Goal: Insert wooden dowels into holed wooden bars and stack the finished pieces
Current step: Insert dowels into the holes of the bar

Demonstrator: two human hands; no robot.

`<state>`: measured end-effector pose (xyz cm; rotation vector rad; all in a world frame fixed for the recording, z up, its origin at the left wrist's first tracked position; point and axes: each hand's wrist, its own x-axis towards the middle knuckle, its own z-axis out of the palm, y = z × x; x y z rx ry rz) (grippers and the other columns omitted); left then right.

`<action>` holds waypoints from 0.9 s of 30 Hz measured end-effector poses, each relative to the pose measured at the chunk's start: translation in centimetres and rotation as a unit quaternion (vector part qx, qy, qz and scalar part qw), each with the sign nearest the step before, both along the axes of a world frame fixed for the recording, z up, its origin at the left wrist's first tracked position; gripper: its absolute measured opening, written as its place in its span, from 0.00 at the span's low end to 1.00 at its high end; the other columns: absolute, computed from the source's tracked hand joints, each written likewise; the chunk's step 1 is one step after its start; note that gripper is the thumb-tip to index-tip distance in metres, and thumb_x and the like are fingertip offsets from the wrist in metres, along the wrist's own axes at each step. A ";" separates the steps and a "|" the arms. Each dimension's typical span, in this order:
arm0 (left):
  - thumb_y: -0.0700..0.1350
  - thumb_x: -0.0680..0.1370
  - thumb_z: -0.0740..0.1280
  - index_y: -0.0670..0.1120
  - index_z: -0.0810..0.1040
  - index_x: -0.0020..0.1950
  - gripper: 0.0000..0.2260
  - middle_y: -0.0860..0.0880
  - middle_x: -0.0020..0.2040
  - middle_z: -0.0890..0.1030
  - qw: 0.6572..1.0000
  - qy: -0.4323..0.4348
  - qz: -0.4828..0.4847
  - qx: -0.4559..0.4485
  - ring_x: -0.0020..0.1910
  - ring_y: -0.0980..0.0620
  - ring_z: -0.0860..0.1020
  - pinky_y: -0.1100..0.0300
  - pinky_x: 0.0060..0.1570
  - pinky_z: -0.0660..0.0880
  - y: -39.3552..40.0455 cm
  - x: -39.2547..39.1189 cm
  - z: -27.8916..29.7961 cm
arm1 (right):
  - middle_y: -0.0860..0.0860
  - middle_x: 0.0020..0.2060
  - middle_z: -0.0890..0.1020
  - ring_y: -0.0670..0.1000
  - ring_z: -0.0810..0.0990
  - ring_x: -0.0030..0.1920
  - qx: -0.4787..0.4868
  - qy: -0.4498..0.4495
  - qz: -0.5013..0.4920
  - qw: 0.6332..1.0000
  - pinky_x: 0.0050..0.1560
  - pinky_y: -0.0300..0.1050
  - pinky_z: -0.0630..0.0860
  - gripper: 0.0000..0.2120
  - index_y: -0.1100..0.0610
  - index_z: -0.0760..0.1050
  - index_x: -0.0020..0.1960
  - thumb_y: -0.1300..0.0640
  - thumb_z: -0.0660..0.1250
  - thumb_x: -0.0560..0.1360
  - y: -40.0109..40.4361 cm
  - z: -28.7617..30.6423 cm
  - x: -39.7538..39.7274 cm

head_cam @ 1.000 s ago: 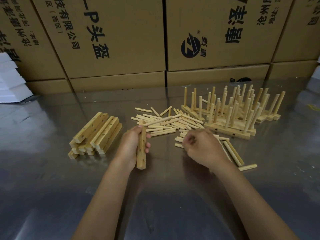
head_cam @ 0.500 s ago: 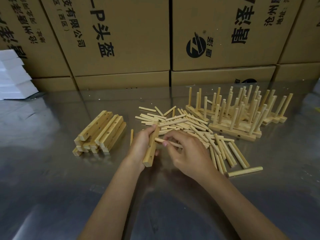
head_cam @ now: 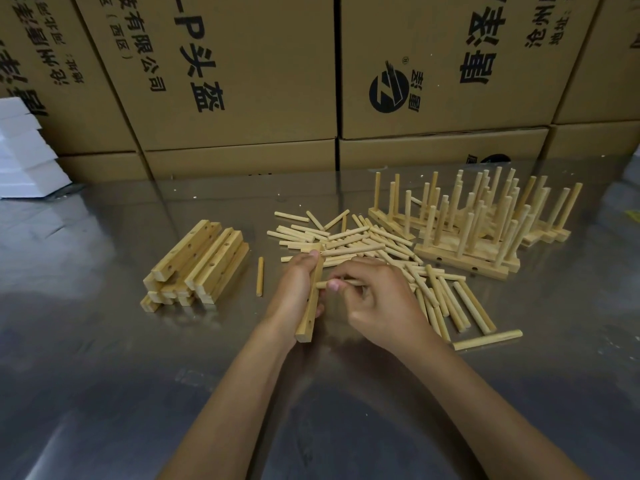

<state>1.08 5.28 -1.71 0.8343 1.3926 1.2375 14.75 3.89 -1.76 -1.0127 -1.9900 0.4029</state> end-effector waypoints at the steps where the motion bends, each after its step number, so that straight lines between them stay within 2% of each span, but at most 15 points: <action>1: 0.51 0.84 0.58 0.46 0.76 0.63 0.14 0.47 0.38 0.76 1.000 0.002 0.000 0.003 0.30 0.52 0.72 0.63 0.26 0.66 0.0 0.0 -0.1 | 0.38 0.39 0.79 0.40 0.75 0.44 -0.005 0.001 0.001 1.000 0.43 0.28 0.67 0.07 0.51 0.83 0.45 0.61 0.69 0.75 0.0 0.0 0.1; 3: 0.52 0.84 0.58 0.47 0.76 0.62 0.13 0.48 0.37 0.77 1.000 0.006 -0.001 0.013 0.27 0.53 0.72 0.63 0.25 0.65 0.0 -0.1 -0.1 | 0.40 0.40 0.81 0.41 0.76 0.44 -0.009 0.007 -0.002 1.000 0.44 0.33 0.70 0.06 0.50 0.82 0.45 0.60 0.70 0.75 0.1 -0.1 0.1; 6: 0.53 0.84 0.59 0.51 0.78 0.57 0.11 0.52 0.33 0.78 0.999 0.013 0.006 0.029 0.25 0.56 0.76 0.62 0.28 0.67 0.1 -0.6 0.1 | 0.39 0.41 0.81 0.43 0.73 0.47 0.008 -0.001 -0.029 1.000 0.48 0.43 0.72 0.03 0.49 0.82 0.48 0.55 0.71 0.76 0.3 -0.1 -0.1; 9: 0.51 0.84 0.59 0.51 0.79 0.51 0.10 0.55 0.28 0.79 0.998 0.004 0.048 0.028 0.24 0.58 0.76 0.63 0.27 0.68 0.2 -1.1 0.3 | 0.39 0.43 0.78 0.44 0.71 0.50 0.020 0.017 -0.071 0.997 0.51 0.44 0.70 0.12 0.48 0.80 0.55 0.46 0.72 0.73 0.9 0.0 0.3; 10: 0.51 0.84 0.60 0.51 0.79 0.49 0.11 0.54 0.30 0.79 0.997 0.003 0.070 0.021 0.26 0.57 0.76 0.62 0.28 0.69 0.3 -1.4 0.2 | 0.40 0.43 0.77 0.44 0.71 0.50 0.015 0.034 -0.087 0.996 0.51 0.44 0.70 0.11 0.47 0.79 0.54 0.45 0.72 0.73 1.2 0.1 0.8; 12: 0.51 0.84 0.60 0.50 0.80 0.49 0.11 0.51 0.37 0.79 0.994 -0.010 0.108 0.009 0.31 0.54 0.75 0.59 0.34 0.70 0.5 -2.0 0.1 | 0.40 0.41 0.78 0.42 0.72 0.48 0.009 0.041 -0.134 0.990 0.53 0.46 0.71 0.04 0.49 0.79 0.48 0.50 0.71 0.75 1.9 0.1 2.1; 13: 0.51 0.84 0.60 0.49 0.80 0.52 0.11 0.49 0.39 0.78 0.992 -0.022 0.123 0.006 0.32 0.53 0.74 0.58 0.38 0.71 0.6 -2.2 0.0 | 0.41 0.40 0.79 0.42 0.72 0.48 -0.002 0.026 -0.161 0.987 0.53 0.47 0.71 0.00 0.49 0.79 0.46 0.54 0.70 0.76 2.2 -0.1 2.8; 15: 0.52 0.84 0.59 0.46 0.81 0.58 0.14 0.48 0.35 0.77 0.989 -0.038 0.144 0.001 0.32 0.53 0.73 0.55 0.44 0.69 0.7 -2.4 -0.2 | 0.44 0.41 0.81 0.47 0.73 0.52 -0.047 -0.030 -0.208 0.977 0.53 0.47 0.71 0.05 0.50 0.80 0.44 0.58 0.67 0.75 2.8 -0.3 4.2; 17: 0.53 0.84 0.59 0.46 0.81 0.60 0.16 0.49 0.31 0.75 0.987 -0.047 0.151 -0.002 0.31 0.53 0.73 0.53 0.47 0.69 0.8 -2.4 -0.2 | 0.46 0.42 0.81 0.52 0.72 0.55 -0.087 -0.109 -0.222 0.965 0.56 0.48 0.70 0.06 0.51 0.82 0.43 0.59 0.67 0.74 3.0 -0.6 4.8; 19: 0.53 0.84 0.59 0.46 0.80 0.61 0.16 0.49 0.31 0.75 0.987 -0.052 0.152 -0.007 0.33 0.53 0.73 0.53 0.49 0.68 0.8 -2.4 -0.3 | 0.46 0.45 0.78 0.51 0.70 0.57 -0.112 -0.163 -0.211 0.957 0.59 0.49 0.69 0.05 0.49 0.81 0.43 0.57 0.69 0.74 2.9 -1.0 4.6; 22: 0.53 0.83 0.59 0.47 0.81 0.60 0.15 0.49 0.29 0.75 0.986 -0.058 0.155 -0.016 0.33 0.52 0.73 0.53 0.48 0.68 0.9 -2.6 -0.4 | 0.45 0.48 0.70 0.50 0.66 0.59 -0.098 -0.214 -0.193 0.952 0.59 0.47 0.64 0.01 0.48 0.79 0.46 0.53 0.69 0.75 2.6 -1.2 4.1; 24: 0.53 0.83 0.60 0.47 0.81 0.60 0.14 0.50 0.25 0.76 0.984 -0.068 0.161 -0.020 0.34 0.52 0.73 0.53 0.48 0.69 1.0 -2.8 -0.5 | 0.45 0.50 0.67 0.50 0.64 0.60 -0.083 -0.239 -0.179 0.951 0.60 0.46 0.63 0.04 0.47 0.78 0.49 0.51 0.68 0.75 2.5 -1.4 3.7; 27: 0.53 0.83 0.60 0.47 0.81 0.60 0.15 0.50 0.28 0.77 0.982 -0.086 0.164 -0.023 0.33 0.53 0.74 0.55 0.42 0.71 1.1 -3.3 -0.5 | 0.45 0.49 0.70 0.49 0.66 0.58 -0.064 -0.245 -0.155 0.955 0.58 0.46 0.64 0.03 0.47 0.77 0.49 0.54 0.65 0.76 2.1 -1.4 3.0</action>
